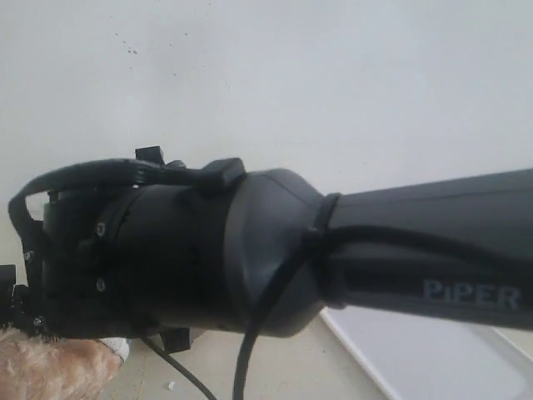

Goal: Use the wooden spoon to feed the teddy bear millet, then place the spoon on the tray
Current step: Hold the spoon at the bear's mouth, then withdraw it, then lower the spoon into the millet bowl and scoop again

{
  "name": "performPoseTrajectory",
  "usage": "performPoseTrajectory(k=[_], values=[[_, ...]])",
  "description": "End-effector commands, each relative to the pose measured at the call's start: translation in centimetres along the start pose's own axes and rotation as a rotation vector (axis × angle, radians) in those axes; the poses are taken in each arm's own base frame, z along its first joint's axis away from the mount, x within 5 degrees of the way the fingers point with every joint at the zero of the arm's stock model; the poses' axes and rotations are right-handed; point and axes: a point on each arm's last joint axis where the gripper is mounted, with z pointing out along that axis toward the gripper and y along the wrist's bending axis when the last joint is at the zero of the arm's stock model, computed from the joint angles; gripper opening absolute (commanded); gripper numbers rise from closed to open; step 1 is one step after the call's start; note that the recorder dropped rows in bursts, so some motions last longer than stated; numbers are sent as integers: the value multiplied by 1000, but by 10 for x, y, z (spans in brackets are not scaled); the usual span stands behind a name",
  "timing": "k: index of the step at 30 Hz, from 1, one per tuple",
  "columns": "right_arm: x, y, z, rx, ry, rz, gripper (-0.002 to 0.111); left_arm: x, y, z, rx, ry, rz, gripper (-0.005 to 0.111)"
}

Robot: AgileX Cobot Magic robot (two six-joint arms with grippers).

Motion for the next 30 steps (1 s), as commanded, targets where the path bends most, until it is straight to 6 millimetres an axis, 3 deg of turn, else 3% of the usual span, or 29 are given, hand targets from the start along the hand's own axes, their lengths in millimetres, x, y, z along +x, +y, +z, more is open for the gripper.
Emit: performPoseTrajectory(k=[1,13,19,24,30], values=[[2,-4,0,80,16,84,0,-1,-2,-1,28,-11,-1,4],[19,-24,-18,32,-46,255,0,-1,-2,-1,28,-11,2,4],[64,-49,-18,-102,-48,540,0,-1,-2,-1,28,-11,2,4],[110,-58,-5,-293,-4,756,0,-1,-2,-1,28,-11,2,4],[143,-50,5,-541,39,772,0,-4,-5,-1,54,-45,-15,4]])
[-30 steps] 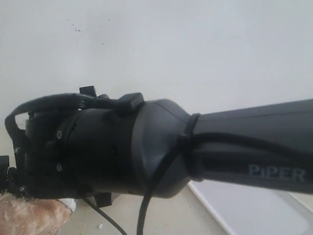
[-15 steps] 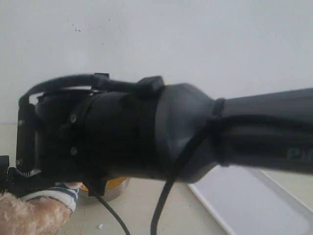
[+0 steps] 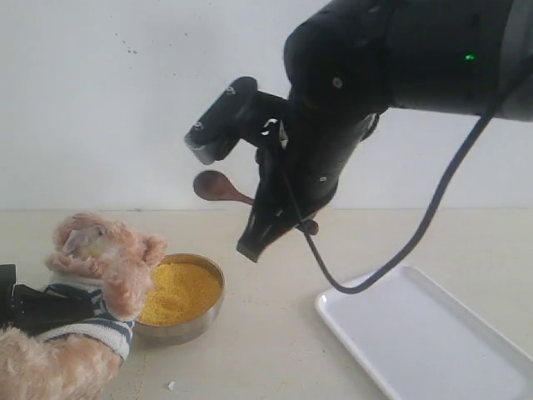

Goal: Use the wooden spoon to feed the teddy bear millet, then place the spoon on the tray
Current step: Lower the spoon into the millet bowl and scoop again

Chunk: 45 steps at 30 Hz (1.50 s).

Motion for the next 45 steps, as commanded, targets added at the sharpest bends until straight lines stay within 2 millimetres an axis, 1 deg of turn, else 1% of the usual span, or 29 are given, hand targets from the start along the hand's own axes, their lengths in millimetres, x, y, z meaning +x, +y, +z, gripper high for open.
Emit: performPoseTrajectory(k=[1,3,6,10,13,16,18,21,23,26,28,31,37,45], values=[[19,-6,-2,-159,111,-32,0,-7,-6,-3,69,-59,-18,4],[22,-7,-5,-155,128,-52,0,-13,-6,-8,81,-81,-11,4],[18,-11,-7,-117,86,-20,0,-20,-5,-15,78,-117,-10,4],[13,-14,-5,-73,20,-19,0,-20,-1,-17,57,-127,-20,4],[8,-15,1,-56,-21,-24,0,-20,-1,-17,56,-127,-15,4],[2,-5,6,-54,-37,-77,0,-20,-1,-17,49,-130,84,4],[-5,7,8,-31,-43,-155,0,-23,-2,-18,50,-139,95,4],[-16,23,15,64,-49,-308,0,-35,2,-27,12,-191,72,4],[-24,34,25,138,-52,-416,0,-44,10,-36,-56,-247,24,4],[-28,42,48,218,-27,-514,0,-48,20,-48,-124,-302,-7,4],[-27,45,64,255,3,-538,0,-46,22,-51,-127,-309,-18,4],[-25,51,80,246,31,-558,0,-46,22,-51,-124,-310,-27,4],[-21,58,97,225,64,-578,0,-46,21,-50,-110,-307,-32,4],[-18,63,108,211,89,-633,0,-46,20,-50,-95,-303,-30,4]])
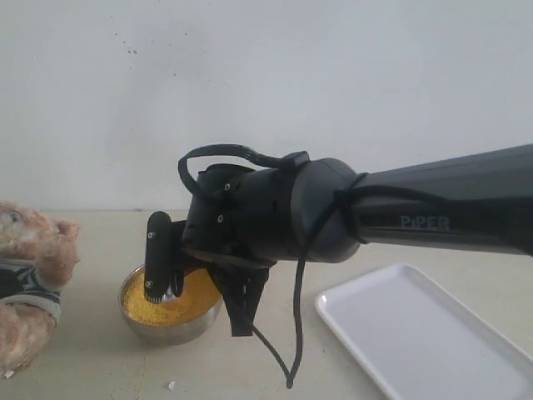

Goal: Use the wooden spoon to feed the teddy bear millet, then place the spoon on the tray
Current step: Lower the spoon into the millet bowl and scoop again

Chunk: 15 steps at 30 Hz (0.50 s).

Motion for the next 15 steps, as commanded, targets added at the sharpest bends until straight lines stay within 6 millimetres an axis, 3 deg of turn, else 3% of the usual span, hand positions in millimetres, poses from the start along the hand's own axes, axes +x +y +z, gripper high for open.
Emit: performPoseTrajectory(k=[1,9,15], values=[[0,2,2,1,3,-28,0,0,-4,0,43,1,-11,4],[-1,7,4,-47,3,-91,0,0,-4,0,47,2,-11,4],[-8,22,11,-114,-10,-96,0,2,-5,1,49,9,5,4]])
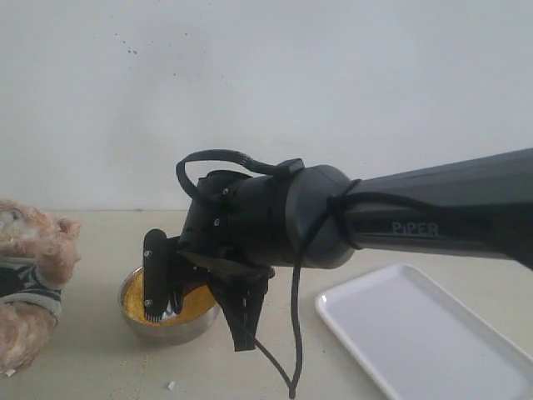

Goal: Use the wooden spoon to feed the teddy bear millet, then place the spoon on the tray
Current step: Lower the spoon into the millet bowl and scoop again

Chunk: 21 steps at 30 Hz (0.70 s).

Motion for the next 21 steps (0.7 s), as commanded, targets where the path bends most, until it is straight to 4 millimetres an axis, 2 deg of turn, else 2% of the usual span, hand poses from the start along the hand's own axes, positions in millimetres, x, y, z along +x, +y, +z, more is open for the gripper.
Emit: performPoseTrajectory(k=[1,4,13,21], values=[[-6,13,8,-58,-8,-16,0,1,-4,1,35,6,5,4],[-7,16,9,-89,-7,18,0,1,-4,1,35,6,6,4],[-12,17,9,-110,-58,321,0,1,-5,1,39,7,7,4],[-7,19,9,-125,4,351,0,2,-6,1,59,11,12,4]])
